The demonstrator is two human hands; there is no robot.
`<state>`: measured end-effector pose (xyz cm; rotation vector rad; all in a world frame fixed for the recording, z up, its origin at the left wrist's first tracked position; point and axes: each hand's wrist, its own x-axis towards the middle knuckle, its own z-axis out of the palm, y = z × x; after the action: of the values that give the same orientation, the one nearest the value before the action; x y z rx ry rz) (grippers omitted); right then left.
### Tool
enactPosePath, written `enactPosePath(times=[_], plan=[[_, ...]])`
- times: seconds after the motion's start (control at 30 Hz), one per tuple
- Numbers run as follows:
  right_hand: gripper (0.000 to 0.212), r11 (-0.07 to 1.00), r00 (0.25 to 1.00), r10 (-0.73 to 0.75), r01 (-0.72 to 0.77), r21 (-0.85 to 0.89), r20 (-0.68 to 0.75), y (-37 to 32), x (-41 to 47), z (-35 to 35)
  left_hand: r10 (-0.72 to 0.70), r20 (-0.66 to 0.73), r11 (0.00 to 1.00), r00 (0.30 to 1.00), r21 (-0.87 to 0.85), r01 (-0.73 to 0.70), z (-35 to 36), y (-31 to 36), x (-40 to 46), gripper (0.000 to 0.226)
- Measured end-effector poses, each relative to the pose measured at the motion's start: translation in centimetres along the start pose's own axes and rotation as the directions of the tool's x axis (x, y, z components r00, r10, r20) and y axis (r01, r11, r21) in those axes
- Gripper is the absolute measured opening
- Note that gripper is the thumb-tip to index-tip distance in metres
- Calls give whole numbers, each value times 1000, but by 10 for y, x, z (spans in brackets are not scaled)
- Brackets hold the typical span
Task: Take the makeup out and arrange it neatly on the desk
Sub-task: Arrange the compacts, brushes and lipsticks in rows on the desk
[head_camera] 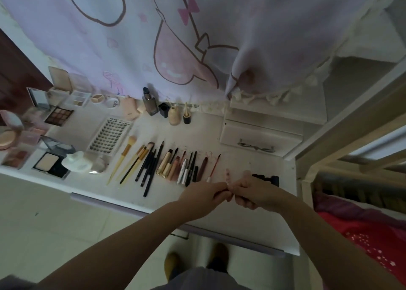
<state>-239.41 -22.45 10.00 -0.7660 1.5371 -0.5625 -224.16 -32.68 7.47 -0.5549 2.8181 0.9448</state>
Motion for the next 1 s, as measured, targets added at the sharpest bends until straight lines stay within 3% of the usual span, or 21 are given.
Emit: enactPosePath(times=[0.07, 0.17, 0.23, 0.33, 0.43, 0.57, 0.67, 0.83, 0.93, 1.0], plan=[[32, 1000, 999, 9, -8, 24, -47, 4, -1, -10, -40, 34, 999, 999, -14, 41, 1, -8, 2, 29], [32, 998, 986, 30, -19, 68, -165, 12, -5, -34, -209, 88, 962, 974, -160, 221, 5, -35, 1, 27], [29, 986, 974, 64, -28, 166, -217, 17, 0, -37, -333, 138, 864, 933, -352, 360, 6, -44, 3, 21], [21, 903, 964, 174, -74, 423, -202, 13, 22, -18, -444, 250, 618, 860, -609, 496, 4, -33, 16, 21], [16, 886, 946, 260, -155, 436, -193, 5, 51, 12, -501, 210, 584, 840, -634, 507, 5, -25, 33, 13], [17, 974, 889, 224, -187, 128, -399, 7, 78, 26, -576, 1, 740, 818, -424, 522, 3, -26, 58, 14], [23, 966, 839, 135, -229, -118, -528, 14, 82, 18, -546, -24, 807, 837, -282, 519, 1, -24, 74, 29], [26, 894, 826, 104, -321, -311, -553, 23, 76, 12, -456, -46, 888, 889, 45, 458, 12, -19, 96, 35], [24, 828, 842, 58, -340, -446, -536, 17, 77, 16, -410, -63, 877, 910, 247, 413, 17, -23, 104, 38], [24, 839, 841, 99, -358, -410, -531, 8, 78, 18, -410, -46, 853, 911, 336, 400, 17, -28, 106, 38]])
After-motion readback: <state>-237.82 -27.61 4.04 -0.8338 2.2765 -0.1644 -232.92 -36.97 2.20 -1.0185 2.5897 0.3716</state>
